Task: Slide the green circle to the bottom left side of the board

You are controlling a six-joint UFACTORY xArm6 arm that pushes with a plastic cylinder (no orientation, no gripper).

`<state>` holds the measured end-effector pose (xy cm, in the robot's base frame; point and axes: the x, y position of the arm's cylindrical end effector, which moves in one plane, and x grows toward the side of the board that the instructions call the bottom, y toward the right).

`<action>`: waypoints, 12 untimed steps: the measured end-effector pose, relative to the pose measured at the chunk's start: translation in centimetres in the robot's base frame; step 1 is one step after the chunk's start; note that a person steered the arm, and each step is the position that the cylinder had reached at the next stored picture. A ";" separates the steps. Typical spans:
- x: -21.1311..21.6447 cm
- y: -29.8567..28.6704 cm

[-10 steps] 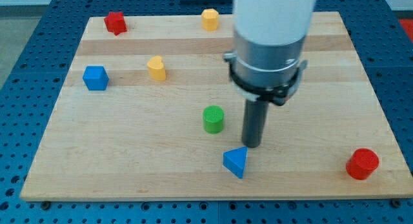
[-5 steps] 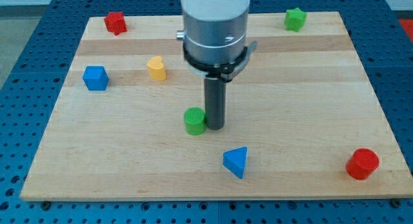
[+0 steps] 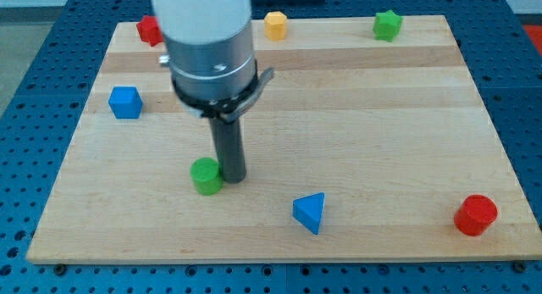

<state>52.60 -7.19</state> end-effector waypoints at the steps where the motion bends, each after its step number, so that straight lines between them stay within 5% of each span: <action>1: 1.7 -1.5; 5: -1.3 -4.5; 12: 3.6 -12.2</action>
<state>56.20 -19.41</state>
